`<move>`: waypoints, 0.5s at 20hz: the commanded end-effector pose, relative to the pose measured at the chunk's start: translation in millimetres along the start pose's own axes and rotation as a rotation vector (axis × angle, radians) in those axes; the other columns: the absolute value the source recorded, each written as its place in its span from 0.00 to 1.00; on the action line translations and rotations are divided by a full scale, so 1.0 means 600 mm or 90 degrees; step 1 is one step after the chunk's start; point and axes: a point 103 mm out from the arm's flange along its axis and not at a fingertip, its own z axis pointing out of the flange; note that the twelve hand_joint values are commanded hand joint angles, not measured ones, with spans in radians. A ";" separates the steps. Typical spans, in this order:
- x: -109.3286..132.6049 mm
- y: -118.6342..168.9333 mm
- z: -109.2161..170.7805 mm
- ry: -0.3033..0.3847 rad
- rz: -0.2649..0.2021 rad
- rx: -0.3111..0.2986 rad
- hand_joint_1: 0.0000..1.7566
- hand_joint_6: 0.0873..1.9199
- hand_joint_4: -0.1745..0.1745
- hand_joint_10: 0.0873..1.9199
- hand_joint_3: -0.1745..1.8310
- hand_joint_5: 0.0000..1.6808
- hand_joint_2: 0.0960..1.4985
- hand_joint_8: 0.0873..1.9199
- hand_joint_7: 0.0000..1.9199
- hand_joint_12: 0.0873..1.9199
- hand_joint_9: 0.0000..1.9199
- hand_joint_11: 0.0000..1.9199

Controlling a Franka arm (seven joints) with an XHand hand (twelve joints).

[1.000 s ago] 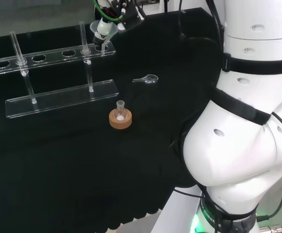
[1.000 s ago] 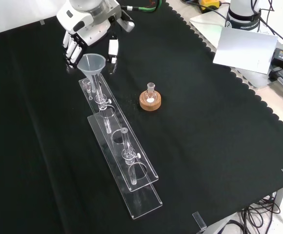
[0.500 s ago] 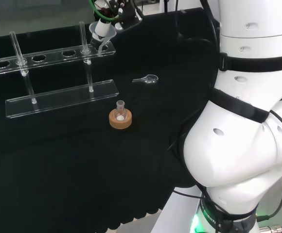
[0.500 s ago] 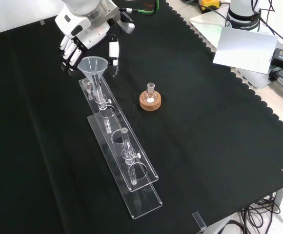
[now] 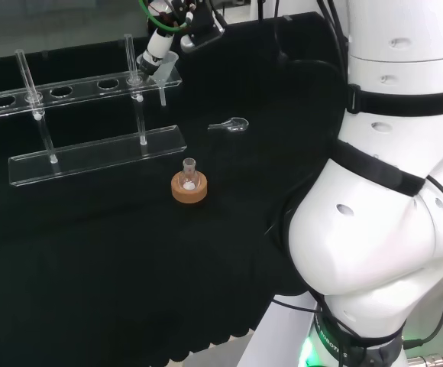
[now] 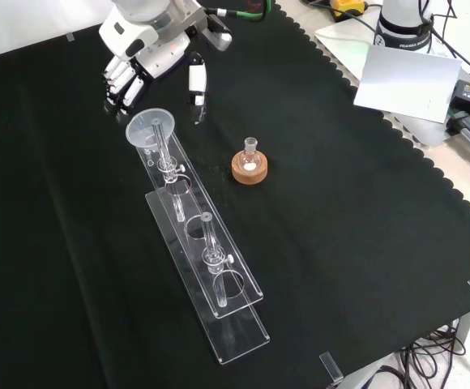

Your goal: Put the funnel back on the funnel stand.

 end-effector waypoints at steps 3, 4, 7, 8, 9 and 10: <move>-0.016 -0.077 -0.028 0.005 0.025 -0.048 0.32 0.03 0.42 0.36 0.23 0.20 0.44 0.31 0.03 0.79 0.11 0.12; -0.020 -0.089 -0.032 0.005 0.028 -0.054 0.32 0.03 0.42 0.36 0.23 0.20 0.45 0.31 0.03 0.79 0.12 0.13; -0.027 -0.124 -0.037 0.003 0.040 -0.072 0.32 0.02 0.41 0.36 0.22 0.21 0.45 0.31 0.04 0.79 0.13 0.13; -0.030 -0.133 -0.036 0.006 0.044 -0.078 0.32 0.01 0.41 0.36 0.22 0.21 0.45 0.31 0.04 0.78 0.13 0.14; -0.033 -0.141 -0.034 0.011 0.047 -0.084 0.32 0.01 0.41 0.35 0.22 0.21 0.45 0.31 0.05 0.78 0.14 0.14; -0.034 -0.150 -0.032 0.017 0.051 -0.090 0.32 0.00 0.41 0.35 0.22 0.22 0.45 0.31 0.05 0.78 0.15 0.15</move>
